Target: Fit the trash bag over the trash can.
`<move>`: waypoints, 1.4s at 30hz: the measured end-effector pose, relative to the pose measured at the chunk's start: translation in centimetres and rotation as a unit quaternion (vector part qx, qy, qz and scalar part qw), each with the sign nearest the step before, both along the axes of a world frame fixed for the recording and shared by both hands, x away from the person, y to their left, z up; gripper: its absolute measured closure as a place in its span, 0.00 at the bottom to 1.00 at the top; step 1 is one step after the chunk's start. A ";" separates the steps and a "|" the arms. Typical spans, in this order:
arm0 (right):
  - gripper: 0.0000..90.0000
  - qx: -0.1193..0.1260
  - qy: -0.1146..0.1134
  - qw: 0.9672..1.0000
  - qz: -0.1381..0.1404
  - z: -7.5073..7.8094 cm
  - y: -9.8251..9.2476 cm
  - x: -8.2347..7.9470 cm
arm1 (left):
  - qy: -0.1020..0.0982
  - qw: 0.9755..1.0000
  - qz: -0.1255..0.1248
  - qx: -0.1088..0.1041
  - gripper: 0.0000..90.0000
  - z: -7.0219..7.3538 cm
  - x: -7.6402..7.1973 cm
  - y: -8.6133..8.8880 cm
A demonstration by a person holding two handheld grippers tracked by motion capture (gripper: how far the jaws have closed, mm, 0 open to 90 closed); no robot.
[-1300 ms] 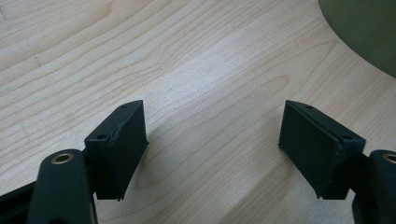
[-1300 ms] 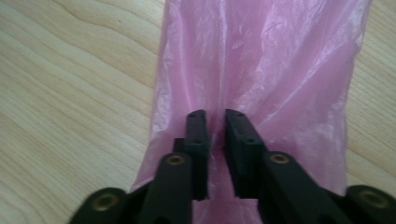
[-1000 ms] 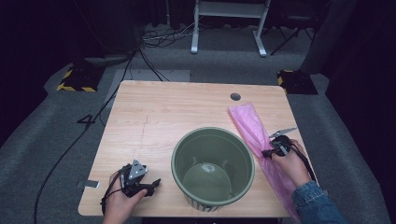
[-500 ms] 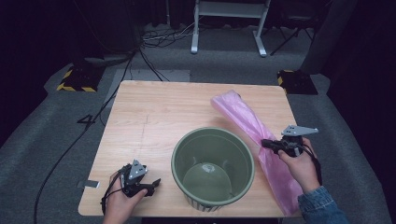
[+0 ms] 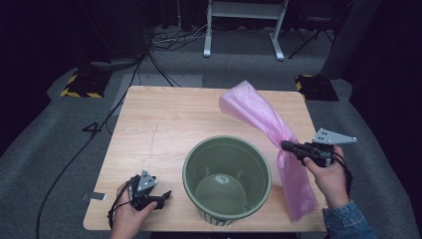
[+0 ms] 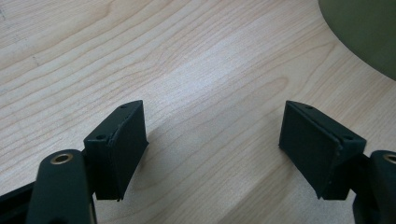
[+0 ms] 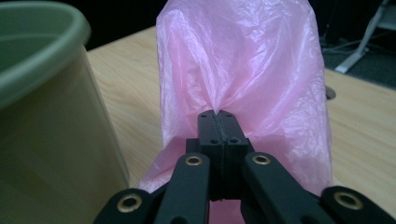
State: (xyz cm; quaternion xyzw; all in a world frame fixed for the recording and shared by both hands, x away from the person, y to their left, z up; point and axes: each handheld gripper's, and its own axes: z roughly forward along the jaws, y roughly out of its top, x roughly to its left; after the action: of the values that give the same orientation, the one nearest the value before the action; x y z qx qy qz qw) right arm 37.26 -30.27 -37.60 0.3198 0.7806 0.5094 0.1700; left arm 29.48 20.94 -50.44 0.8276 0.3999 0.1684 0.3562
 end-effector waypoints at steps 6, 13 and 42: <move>1.00 0.024 -0.034 0.999 0.010 2.1 -0.1 -0.7 | -0.001 1.000 0.001 0.000 0.25 0.0 0.0 0.0; 1.00 0.037 -0.057 0.997 0.025 4.5 0.3 -1.6 | 0.000 1.000 0.000 0.000 0.25 0.0 0.1 -0.1; 1.00 0.031 -0.054 0.997 0.054 12.3 4.0 -3.4 | 0.000 1.000 -0.004 -0.001 0.25 0.0 0.2 -0.2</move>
State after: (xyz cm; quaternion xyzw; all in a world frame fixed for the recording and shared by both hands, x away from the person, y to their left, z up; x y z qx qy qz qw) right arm 33.86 -26.28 -25.31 0.2543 0.7704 0.5580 0.1744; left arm 29.70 20.71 -50.46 0.8287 0.3968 0.1663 0.3580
